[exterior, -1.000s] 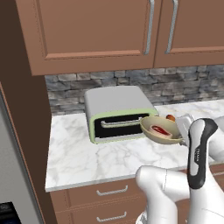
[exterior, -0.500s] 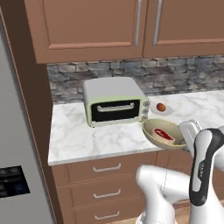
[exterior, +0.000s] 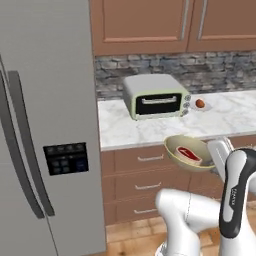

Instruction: Remove the mango from the bowl and place it on the small plate. Then place the bowl with only the steak in the microwave, close the door, and press the start button to microwave the steak.

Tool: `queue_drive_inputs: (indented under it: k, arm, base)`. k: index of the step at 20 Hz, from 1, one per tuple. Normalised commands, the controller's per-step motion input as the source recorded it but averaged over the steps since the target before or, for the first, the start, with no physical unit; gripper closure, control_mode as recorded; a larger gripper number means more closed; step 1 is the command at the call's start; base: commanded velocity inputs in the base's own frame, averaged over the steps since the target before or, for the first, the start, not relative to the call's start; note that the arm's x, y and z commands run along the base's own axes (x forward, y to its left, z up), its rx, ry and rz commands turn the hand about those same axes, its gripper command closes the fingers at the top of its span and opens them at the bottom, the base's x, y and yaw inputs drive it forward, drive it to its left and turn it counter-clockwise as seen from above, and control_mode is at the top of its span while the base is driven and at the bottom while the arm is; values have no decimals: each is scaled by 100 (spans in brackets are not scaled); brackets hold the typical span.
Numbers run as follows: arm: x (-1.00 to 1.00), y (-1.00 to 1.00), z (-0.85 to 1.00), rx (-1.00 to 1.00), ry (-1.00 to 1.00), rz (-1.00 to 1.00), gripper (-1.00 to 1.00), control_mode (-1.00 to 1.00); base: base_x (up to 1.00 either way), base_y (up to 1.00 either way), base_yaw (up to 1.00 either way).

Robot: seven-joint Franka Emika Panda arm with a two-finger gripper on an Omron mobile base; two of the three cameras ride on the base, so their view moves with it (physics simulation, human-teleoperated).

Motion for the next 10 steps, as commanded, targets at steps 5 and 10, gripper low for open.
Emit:
queue_drive_inputs:
  k: [5,10]
  arm:
    - [0,0,0,0,0,0,100,100]
    - [0,0,0,0,0,0,100,100]
  base:
    - [-95,35,0]
    - [-86,75,0]
